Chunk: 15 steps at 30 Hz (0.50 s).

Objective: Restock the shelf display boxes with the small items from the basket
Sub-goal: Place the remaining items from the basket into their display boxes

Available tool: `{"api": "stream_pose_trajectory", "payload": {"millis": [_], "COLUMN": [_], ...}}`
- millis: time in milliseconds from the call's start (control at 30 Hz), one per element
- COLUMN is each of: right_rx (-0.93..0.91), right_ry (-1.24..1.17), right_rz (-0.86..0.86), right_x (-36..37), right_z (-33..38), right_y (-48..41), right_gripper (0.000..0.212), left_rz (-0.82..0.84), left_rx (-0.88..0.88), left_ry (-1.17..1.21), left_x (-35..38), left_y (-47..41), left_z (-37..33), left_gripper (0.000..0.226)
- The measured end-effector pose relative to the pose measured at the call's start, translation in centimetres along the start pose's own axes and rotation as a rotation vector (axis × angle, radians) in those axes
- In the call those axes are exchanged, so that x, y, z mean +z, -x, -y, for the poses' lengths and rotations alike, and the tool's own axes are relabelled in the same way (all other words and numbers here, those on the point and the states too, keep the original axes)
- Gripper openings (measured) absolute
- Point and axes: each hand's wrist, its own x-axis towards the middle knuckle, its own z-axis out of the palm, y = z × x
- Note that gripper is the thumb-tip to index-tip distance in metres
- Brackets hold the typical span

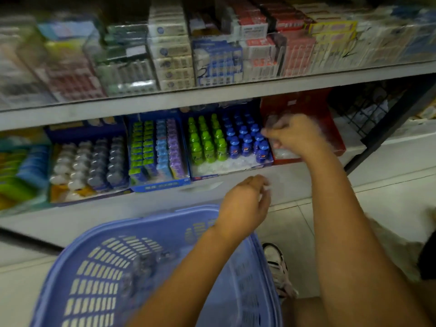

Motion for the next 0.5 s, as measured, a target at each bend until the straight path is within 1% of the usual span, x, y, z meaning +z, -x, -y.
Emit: {"api": "stream_pose_trajectory", "payload": {"millis": [67,100,167,200,267,333,367,433,500], "right_rx": [-0.019,-0.027,0.000,0.033,0.077,0.036,0.004,-0.056,-0.141], "right_ry": [-0.060,-0.073,-0.065,-0.037,0.082,0.239,0.294,0.340,0.404], "right_rz": [0.318,0.463,0.708,0.791,0.855,0.819,0.788,0.745,0.744], "right_x": [3.1,5.3,10.7,13.7,19.9,25.4,27.5,30.8,33.5], "right_z": [1.8,2.3,2.2,1.6,-0.2,-2.4,-3.5,-5.2,-6.7], "right_y": [4.4,6.4,9.7,11.0,12.9,14.4,15.1,16.3,17.0], "right_gripper": [0.026,0.026,0.024,0.023,0.021,0.028,0.031,0.031,0.030], "left_rz": [-0.022,-0.017,-0.017,-0.016,0.006,0.012,0.037,0.125,0.160], "left_rx": [-0.136,-0.235,-0.445,-0.552,-0.768,-0.956,-1.020,-1.071,-1.060], "left_ry": [0.017,-0.017,-0.079,-0.098,-0.117,-0.133,-0.156,-0.185,-0.211], "left_x": [-1.5,-2.0,-2.8,-3.0,-3.4,-3.5,-3.3,-2.5,-1.8], "left_y": [3.9,5.9,9.6,11.3,14.8,18.0,19.4,21.6,23.1], "left_z": [3.0,4.8,9.0,11.2,15.4,19.1,20.6,22.7,23.7], "left_gripper": [0.013,0.014,0.016,0.014,0.016,0.025,0.031,0.037,0.037]}}
